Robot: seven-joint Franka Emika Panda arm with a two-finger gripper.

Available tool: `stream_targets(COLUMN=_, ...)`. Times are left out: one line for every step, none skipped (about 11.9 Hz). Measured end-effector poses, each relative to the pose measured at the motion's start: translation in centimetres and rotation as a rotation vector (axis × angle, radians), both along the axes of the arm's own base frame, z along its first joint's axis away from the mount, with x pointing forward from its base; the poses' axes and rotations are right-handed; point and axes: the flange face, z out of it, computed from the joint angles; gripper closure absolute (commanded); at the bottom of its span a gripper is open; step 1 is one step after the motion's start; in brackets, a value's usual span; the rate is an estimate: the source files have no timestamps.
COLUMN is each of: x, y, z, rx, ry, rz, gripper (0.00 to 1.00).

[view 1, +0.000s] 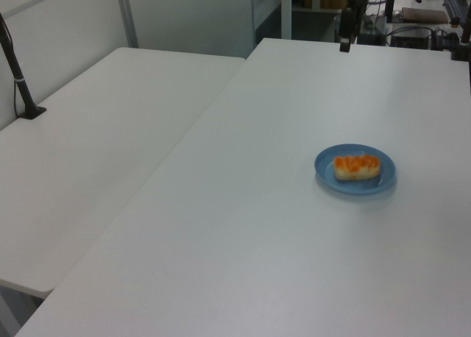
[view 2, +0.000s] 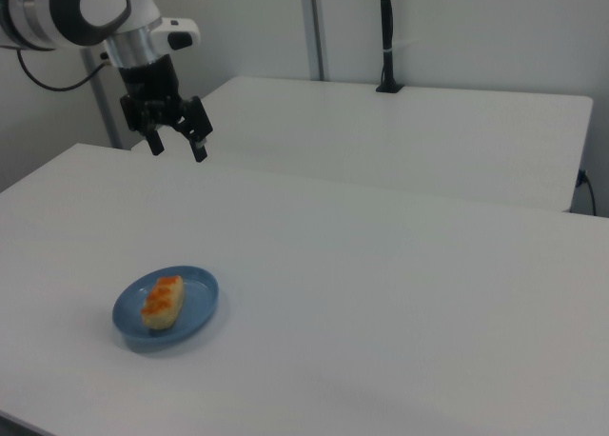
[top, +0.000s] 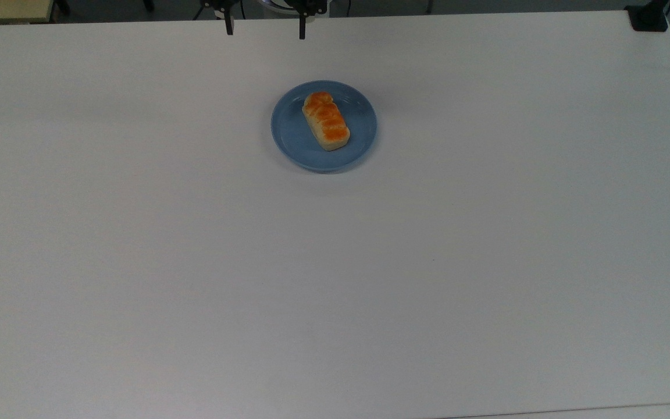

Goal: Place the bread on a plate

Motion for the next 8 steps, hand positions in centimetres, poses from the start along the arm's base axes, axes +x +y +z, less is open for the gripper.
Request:
stream_targets(x=0.16, y=-0.70, z=0.32, rx=-0.002, ry=-0.004, rz=0.013, gripper=0.00)
stream_targets(x=0.25, y=-1.18, z=0.23, rx=-0.004, ry=-0.001, rz=0.024, gripper=0.00)
stream_targets(x=0.31, y=-1.32, z=0.09, rx=-0.005, ry=0.003, rz=0.029, gripper=0.00)
stream_targets(x=0.27, y=-1.32, z=-0.01, rx=-0.006, ry=0.009, rz=0.031, gripper=0.00)
stream_targets(x=0.18, y=-1.35, z=0.03, rx=-0.006, ry=0.017, rz=0.030, gripper=0.00)
stream_targets(x=0.09, y=-1.43, z=0.30, rx=-0.006, ry=0.020, rz=0.028, gripper=0.00)
stream_targets(x=0.01, y=-1.50, z=0.60, rx=-0.005, ry=0.023, rz=0.026, gripper=0.00)
stream_targets(x=-0.09, y=-1.51, z=0.69, rx=-0.005, ry=0.030, rz=0.025, gripper=0.00)
